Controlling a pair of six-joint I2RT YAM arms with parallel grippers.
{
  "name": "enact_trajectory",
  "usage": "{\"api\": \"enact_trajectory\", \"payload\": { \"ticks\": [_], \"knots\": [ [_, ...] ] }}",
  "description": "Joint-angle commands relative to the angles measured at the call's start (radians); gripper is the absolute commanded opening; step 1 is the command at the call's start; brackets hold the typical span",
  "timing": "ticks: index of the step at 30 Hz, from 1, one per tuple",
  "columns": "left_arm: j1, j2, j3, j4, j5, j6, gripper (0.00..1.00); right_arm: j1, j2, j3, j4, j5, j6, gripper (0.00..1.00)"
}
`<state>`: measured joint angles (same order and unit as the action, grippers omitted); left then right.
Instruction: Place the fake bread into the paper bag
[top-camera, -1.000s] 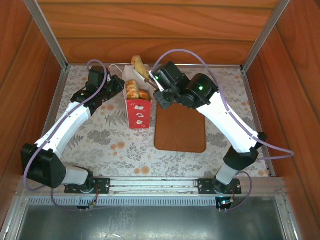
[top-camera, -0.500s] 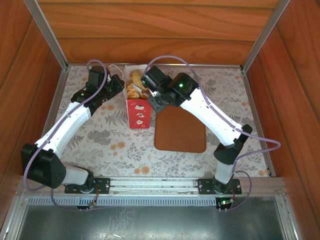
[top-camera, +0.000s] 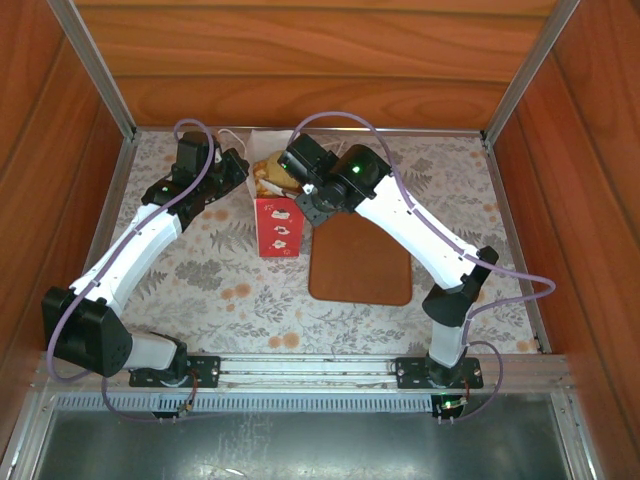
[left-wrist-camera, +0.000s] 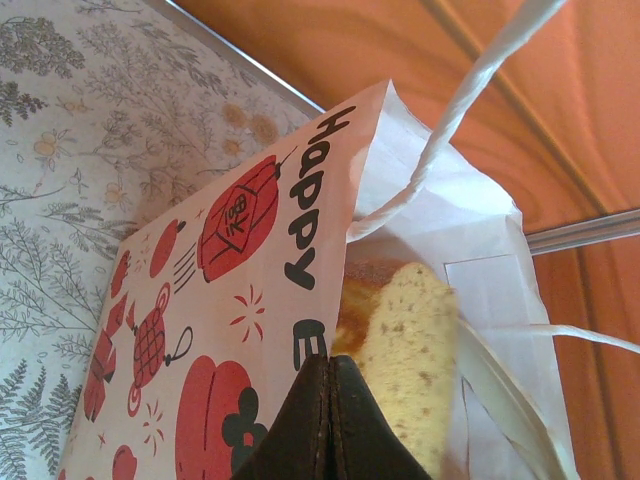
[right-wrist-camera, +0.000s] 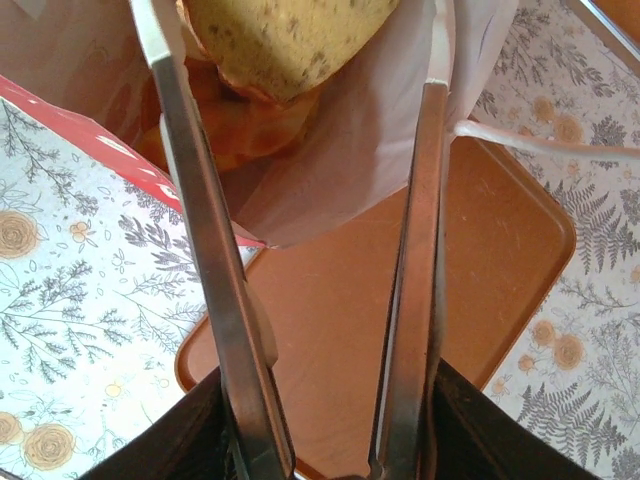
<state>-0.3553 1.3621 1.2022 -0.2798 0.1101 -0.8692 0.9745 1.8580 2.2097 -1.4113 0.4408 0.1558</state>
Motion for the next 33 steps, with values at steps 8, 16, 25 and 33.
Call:
{"api": "enact_trajectory", "payload": {
  "ticks": [8, 16, 25, 33],
  "knots": [
    [0.001, -0.009, 0.013, 0.035, 0.014, -0.001, 0.04, -0.017, -0.037, 0.056, 0.002, 0.028, 0.024, 0.48],
    [0.001, -0.031, 0.029, 0.039, 0.034, 0.014, 0.24, -0.024, -0.092, 0.067, 0.038, 0.035, 0.017, 0.43],
    [0.031, -0.069, 0.065, 0.011, 0.039, 0.063, 0.41, -0.063, -0.172, 0.098, 0.107, -0.003, -0.004, 0.41],
    [0.054, -0.163, 0.048, -0.015, -0.032, 0.101, 0.65, -0.133, -0.321, -0.031, 0.24, -0.006, -0.024, 0.4]
  ]
}}
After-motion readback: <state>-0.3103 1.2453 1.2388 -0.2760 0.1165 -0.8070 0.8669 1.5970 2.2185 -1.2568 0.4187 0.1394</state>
